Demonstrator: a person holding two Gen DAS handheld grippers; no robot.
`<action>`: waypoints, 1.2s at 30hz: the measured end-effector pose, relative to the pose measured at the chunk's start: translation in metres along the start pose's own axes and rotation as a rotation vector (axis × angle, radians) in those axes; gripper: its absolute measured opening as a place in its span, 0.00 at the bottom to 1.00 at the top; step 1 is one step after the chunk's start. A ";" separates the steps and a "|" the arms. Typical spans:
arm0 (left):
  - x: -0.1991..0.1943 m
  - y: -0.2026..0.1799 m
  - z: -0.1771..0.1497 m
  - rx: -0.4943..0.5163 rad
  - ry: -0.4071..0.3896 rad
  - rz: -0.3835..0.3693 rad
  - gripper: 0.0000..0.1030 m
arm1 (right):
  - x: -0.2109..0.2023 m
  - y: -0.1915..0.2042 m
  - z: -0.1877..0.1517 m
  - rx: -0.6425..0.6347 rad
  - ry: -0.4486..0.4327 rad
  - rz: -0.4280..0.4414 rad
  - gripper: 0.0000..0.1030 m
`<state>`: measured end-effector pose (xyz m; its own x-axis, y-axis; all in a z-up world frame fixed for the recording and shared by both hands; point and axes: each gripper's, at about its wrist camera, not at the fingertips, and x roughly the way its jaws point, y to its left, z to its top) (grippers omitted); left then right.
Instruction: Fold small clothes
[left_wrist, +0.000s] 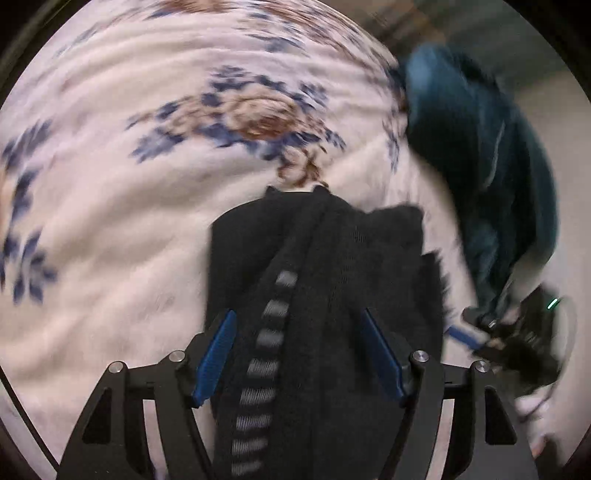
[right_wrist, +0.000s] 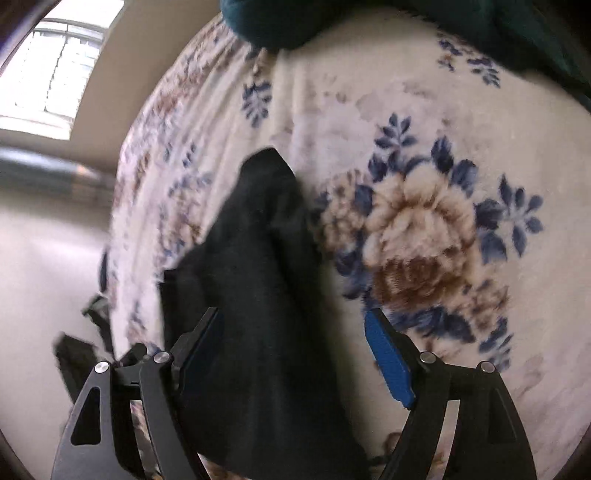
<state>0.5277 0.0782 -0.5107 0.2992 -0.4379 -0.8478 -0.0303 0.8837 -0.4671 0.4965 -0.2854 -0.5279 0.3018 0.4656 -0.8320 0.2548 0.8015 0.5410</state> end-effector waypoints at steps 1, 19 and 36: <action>0.008 -0.009 0.007 0.046 -0.001 0.016 0.65 | 0.006 0.003 0.003 -0.023 0.010 -0.023 0.78; -0.003 -0.024 0.037 0.199 -0.140 0.083 0.05 | 0.023 0.086 -0.002 -0.355 -0.128 -0.278 0.07; 0.040 0.029 0.089 0.032 0.068 0.018 0.48 | 0.076 0.099 0.067 -0.268 0.030 -0.338 0.10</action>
<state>0.6241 0.1010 -0.5351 0.2334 -0.4309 -0.8717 -0.0043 0.8960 -0.4441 0.6065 -0.1958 -0.5288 0.2144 0.1673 -0.9623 0.0856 0.9782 0.1891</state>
